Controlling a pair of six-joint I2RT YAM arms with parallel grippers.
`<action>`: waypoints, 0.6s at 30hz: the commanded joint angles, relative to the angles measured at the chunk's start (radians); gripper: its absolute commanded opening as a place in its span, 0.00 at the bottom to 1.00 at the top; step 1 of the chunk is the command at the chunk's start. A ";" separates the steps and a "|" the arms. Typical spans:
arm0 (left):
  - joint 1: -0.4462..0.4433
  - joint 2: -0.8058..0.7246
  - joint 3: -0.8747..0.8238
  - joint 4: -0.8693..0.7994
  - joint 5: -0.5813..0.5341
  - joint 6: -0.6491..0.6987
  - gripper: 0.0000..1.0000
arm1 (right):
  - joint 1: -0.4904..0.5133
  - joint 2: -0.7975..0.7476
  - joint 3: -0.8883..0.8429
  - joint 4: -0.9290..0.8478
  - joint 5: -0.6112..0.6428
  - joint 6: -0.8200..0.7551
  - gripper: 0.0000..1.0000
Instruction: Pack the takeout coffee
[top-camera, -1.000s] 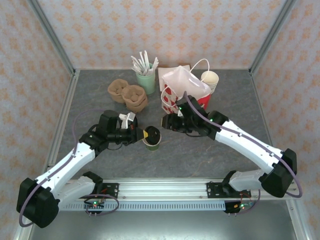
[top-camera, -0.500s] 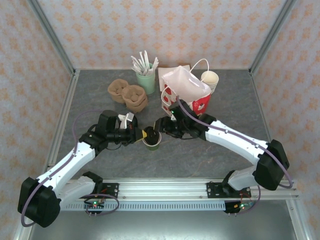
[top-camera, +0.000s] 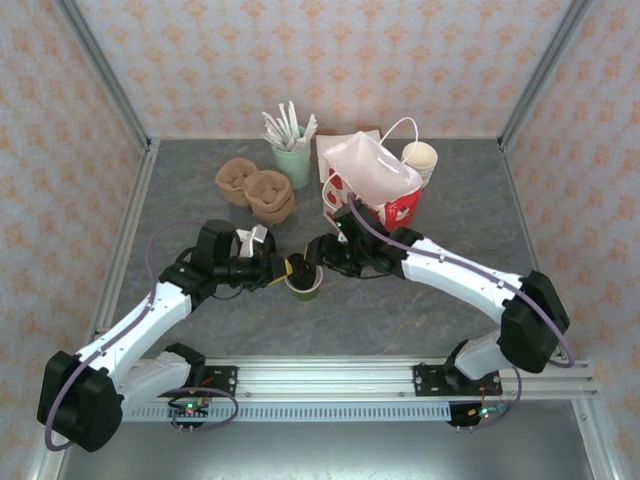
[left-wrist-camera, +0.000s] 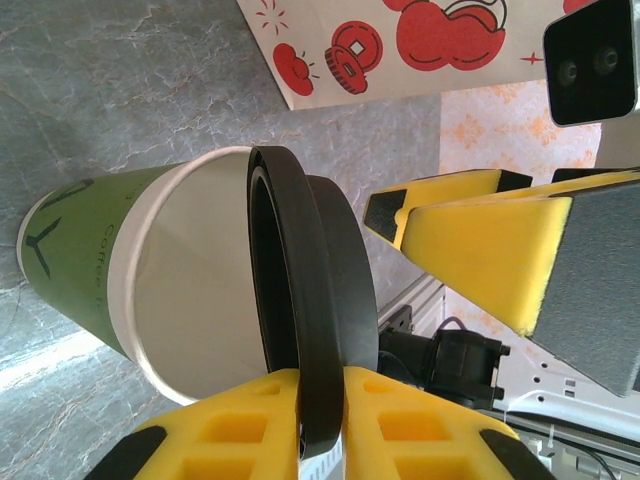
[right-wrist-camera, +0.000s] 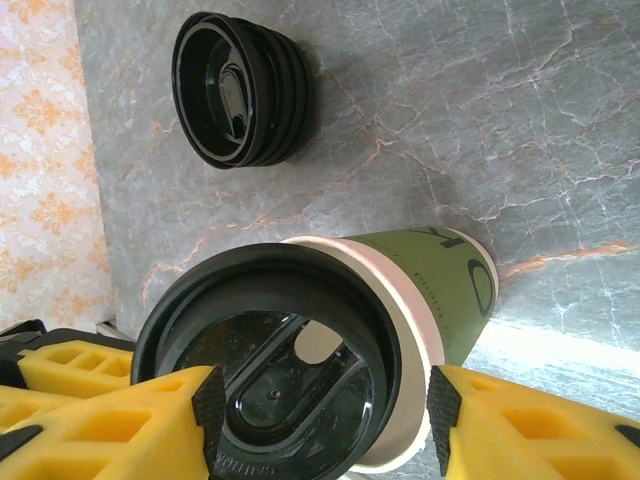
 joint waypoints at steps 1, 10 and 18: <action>0.005 0.002 -0.011 -0.012 0.015 -0.001 0.18 | 0.006 0.014 0.007 0.025 0.019 0.002 0.59; 0.005 0.014 -0.006 -0.028 0.007 0.013 0.24 | 0.003 0.018 0.010 0.034 0.021 0.005 0.59; 0.005 0.020 -0.005 -0.055 -0.003 0.031 0.34 | -0.008 0.021 -0.011 0.062 0.006 0.023 0.59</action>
